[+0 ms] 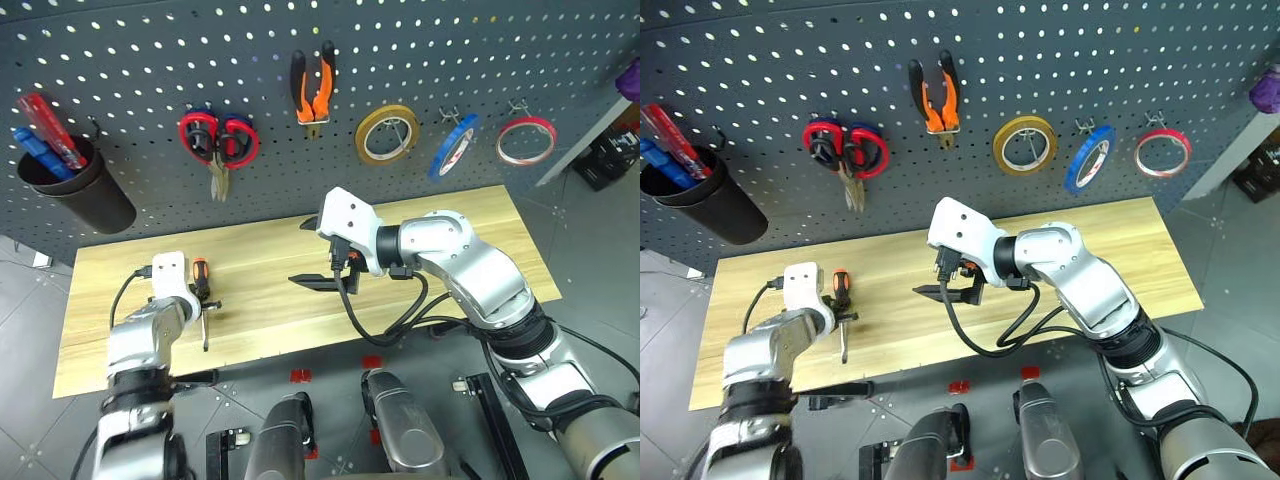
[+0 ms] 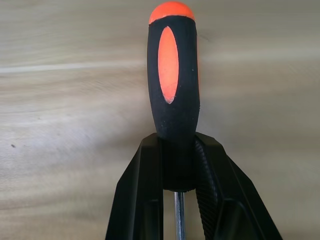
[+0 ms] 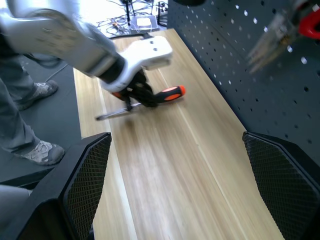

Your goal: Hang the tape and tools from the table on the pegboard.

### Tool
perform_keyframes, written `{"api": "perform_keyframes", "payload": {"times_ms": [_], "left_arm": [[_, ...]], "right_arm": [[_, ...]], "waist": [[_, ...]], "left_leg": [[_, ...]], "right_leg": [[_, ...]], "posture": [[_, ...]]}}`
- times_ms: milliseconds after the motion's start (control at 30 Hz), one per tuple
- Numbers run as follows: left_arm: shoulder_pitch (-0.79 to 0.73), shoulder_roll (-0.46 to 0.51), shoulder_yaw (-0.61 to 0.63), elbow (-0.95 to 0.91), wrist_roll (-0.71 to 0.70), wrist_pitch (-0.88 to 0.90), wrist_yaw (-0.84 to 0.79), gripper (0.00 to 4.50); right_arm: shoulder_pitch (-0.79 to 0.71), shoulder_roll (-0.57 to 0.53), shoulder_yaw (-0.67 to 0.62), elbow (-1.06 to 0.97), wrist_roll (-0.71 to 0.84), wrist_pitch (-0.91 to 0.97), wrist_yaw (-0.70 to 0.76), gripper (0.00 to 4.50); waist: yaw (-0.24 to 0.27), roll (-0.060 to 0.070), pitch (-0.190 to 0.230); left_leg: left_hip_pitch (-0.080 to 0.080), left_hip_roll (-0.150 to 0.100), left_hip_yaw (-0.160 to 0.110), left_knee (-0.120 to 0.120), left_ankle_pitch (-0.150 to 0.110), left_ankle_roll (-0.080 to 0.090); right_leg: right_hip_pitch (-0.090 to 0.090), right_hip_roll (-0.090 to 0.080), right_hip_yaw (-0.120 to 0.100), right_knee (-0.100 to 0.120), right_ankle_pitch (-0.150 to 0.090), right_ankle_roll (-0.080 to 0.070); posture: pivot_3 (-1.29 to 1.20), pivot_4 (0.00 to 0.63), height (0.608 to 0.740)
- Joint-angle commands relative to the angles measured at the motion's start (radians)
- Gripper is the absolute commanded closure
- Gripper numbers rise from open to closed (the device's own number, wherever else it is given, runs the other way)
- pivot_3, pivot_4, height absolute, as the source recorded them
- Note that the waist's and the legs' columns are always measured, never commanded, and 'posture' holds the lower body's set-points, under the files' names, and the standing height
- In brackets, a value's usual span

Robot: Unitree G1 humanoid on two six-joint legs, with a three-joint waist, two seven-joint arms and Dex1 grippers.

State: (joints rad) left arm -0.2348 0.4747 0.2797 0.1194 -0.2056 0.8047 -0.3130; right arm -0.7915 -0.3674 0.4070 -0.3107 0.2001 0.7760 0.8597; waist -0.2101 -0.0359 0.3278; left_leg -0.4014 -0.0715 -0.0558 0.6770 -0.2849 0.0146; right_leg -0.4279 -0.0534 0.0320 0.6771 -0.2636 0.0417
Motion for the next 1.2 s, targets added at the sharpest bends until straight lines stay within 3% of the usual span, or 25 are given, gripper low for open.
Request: {"api": "perform_keyframes", "payload": {"times_ms": [33,200,367,767,967,1200], "left_arm": [[0.103,0.028,0.027,-0.254,-0.028,-0.059,-0.045,3.99],[0.333,-0.047,0.105,-0.659,-0.097,-0.151,-0.039,3.99],[0.346,-0.084,0.157,-0.847,-0.136,-0.192,0.006,3.99],[0.083,0.084,0.355,-0.821,-0.296,-0.248,-0.021,3.99],[-0.131,0.203,0.414,-0.680,-0.306,-0.290,0.012,3.99],[-0.219,0.218,0.382,-0.453,-0.232,-0.479,-0.008,3.99]], "right_arm": [[0.032,0.009,-0.053,-0.069,0.028,-0.087,-0.006,0.00],[0.034,0.035,-0.139,-0.103,0.129,-0.010,-0.025,0.00],[-0.013,0.081,-0.186,-0.048,0.133,-0.028,-0.087,0.00],[-0.118,0.135,-0.250,-0.021,0.176,-0.033,-0.157,0.00],[-0.131,0.133,-0.260,-0.014,0.181,-0.037,-0.185,0.00],[-0.184,0.184,-0.241,0.038,0.160,-0.085,-0.232,0.00]], "waist": [[0.003,0.000,0.000],[0.008,0.000,0.000],[0.016,0.000,0.000],[0.019,-0.001,-0.001],[0.019,-0.002,-0.002],[0.013,-0.002,-0.002]], "left_leg": [[-0.001,0.000,0.000,0.000,0.000,0.000],[-0.010,0.001,0.002,0.000,-0.001,0.002],[-0.015,0.001,0.002,0.001,-0.003,0.005],[-0.015,0.001,0.001,0.003,0.002,-0.001],[-0.015,0.001,0.000,0.003,0.002,-0.002],[-0.015,0.002,0.001,0.003,0.004,-0.004]], "right_leg": [[-0.001,0.000,0.000,0.000,0.000,0.000],[-0.008,-0.001,0.001,-0.005,0.001,-0.001],[-0.014,0.000,-0.001,-0.003,0.001,-0.002],[-0.015,0.000,-0.003,0.002,0.002,-0.003],[-0.016,0.000,-0.005,0.003,0.003,-0.005],[-0.018,-0.001,-0.013,0.003,0.004,-0.007]], "posture": [[-0.35,0.341,0.740],[-0.36,0.341,0.740],[-0.30,0.319,0.740],[-0.26,0.271,0.740],[-0.26,0.260,0.740],[-0.28,0.260,0.740]]}}
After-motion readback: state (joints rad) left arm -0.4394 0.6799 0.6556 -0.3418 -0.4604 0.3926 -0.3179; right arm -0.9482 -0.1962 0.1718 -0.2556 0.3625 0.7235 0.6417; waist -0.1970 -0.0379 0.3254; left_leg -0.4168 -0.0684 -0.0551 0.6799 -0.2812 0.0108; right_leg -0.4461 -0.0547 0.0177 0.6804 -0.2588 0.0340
